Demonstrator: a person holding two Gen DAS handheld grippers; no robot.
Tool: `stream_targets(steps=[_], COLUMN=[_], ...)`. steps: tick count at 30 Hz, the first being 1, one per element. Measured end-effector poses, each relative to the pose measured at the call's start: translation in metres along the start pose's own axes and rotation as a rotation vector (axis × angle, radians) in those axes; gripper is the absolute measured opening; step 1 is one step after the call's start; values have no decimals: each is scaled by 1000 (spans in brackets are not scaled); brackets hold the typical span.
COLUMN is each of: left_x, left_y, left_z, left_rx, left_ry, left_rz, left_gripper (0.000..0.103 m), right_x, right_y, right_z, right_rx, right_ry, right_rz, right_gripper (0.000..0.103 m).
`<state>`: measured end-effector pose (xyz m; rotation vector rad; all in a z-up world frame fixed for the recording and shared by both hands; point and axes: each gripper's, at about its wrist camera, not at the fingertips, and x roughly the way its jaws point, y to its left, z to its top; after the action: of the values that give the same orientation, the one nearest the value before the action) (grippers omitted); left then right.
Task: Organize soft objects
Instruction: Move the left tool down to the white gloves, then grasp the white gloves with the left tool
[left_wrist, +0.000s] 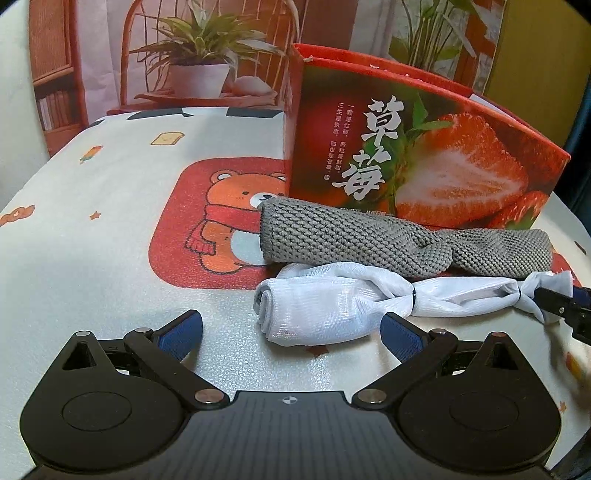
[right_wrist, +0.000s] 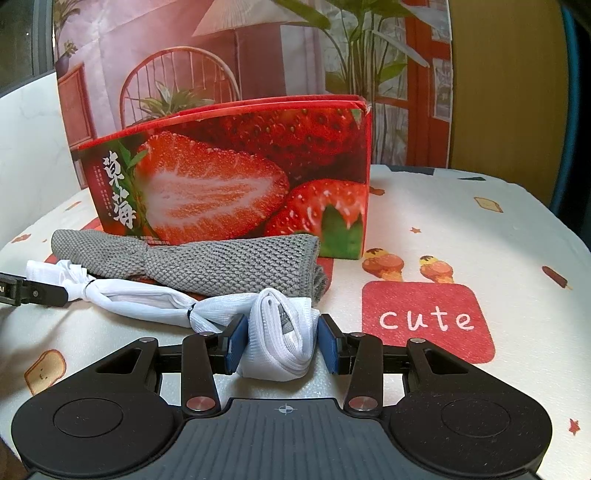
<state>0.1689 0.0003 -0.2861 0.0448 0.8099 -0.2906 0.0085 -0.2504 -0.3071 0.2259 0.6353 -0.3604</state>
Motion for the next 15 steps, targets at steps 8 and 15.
stream_targets(steps=[8, 15], left_x=[0, -6], left_y=[1, 23], left_z=[1, 6], left_rx=[1, -148], left_ry=[4, -1], left_rz=[-4, -100], left_gripper=[103, 101], right_x=[0, 1], right_y=[0, 0], right_z=[0, 0], right_rx=[-1, -1], right_ry=[0, 0], right_rz=[0, -1], right_gripper=[39, 39])
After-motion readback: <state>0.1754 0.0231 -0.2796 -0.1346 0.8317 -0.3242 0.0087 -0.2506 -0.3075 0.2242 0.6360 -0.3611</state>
